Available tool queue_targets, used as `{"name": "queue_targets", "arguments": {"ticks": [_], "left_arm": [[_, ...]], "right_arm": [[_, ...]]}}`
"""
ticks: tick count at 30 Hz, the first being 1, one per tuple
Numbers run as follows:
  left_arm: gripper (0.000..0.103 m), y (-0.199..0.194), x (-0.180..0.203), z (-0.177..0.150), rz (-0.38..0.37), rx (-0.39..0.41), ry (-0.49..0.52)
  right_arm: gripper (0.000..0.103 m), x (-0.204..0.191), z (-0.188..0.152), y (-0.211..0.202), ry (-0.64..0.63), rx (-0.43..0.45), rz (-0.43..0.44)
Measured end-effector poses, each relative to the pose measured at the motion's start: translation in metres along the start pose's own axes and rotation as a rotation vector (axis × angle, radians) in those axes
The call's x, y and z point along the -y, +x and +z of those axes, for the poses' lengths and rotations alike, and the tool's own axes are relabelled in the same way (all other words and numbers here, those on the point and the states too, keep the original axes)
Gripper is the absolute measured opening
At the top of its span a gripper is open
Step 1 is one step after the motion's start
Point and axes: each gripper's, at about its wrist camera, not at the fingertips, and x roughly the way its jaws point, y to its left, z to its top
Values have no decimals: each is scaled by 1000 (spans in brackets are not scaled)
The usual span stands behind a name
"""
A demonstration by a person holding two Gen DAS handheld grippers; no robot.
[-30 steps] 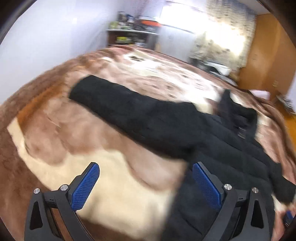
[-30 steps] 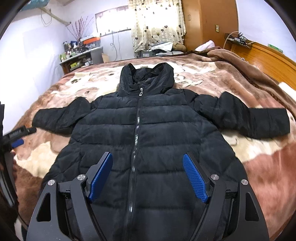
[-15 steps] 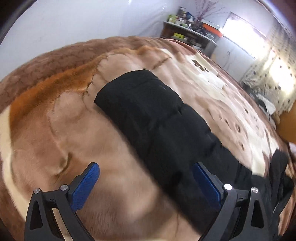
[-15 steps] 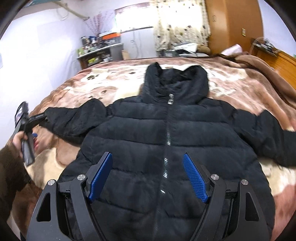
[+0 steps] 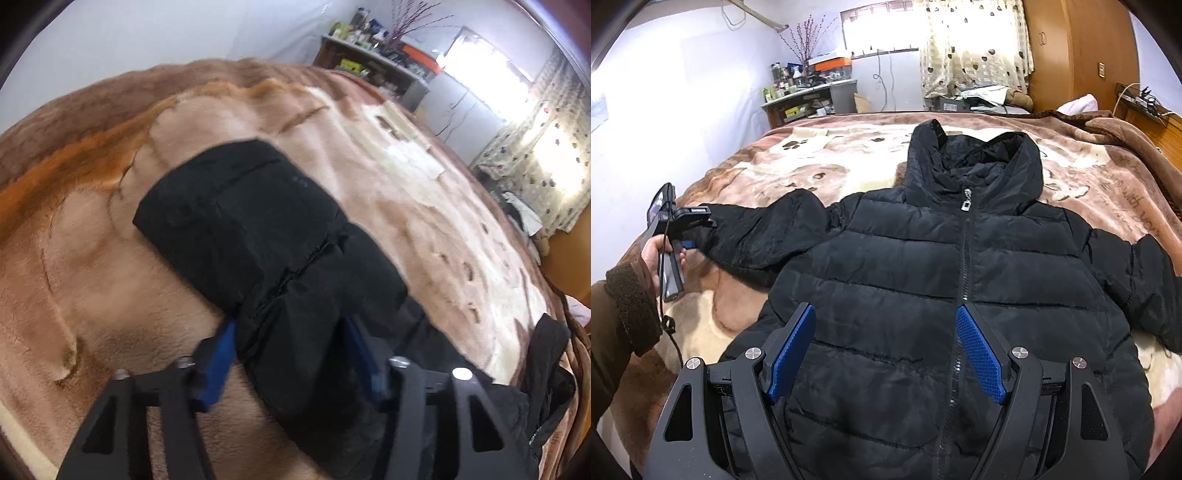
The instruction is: Fold large clothes
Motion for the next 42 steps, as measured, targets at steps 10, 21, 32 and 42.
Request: {"name": "queue_targets", "arguments": {"ticks": [10, 21, 32, 42], "left_arm": [[16, -72, 55, -3, -126, 164, 159], [16, -146, 154, -59, -283, 212, 409], [16, -185, 218, -141, -368, 153, 597], [16, -199, 289, -241, -420, 108, 805]], "right_arm": [[78, 16, 0, -15, 49, 21, -38], [78, 37, 3, -45, 98, 66, -50], [78, 76, -4, -70, 186, 101, -85], [78, 119, -17, -95, 269, 131, -114]]}}
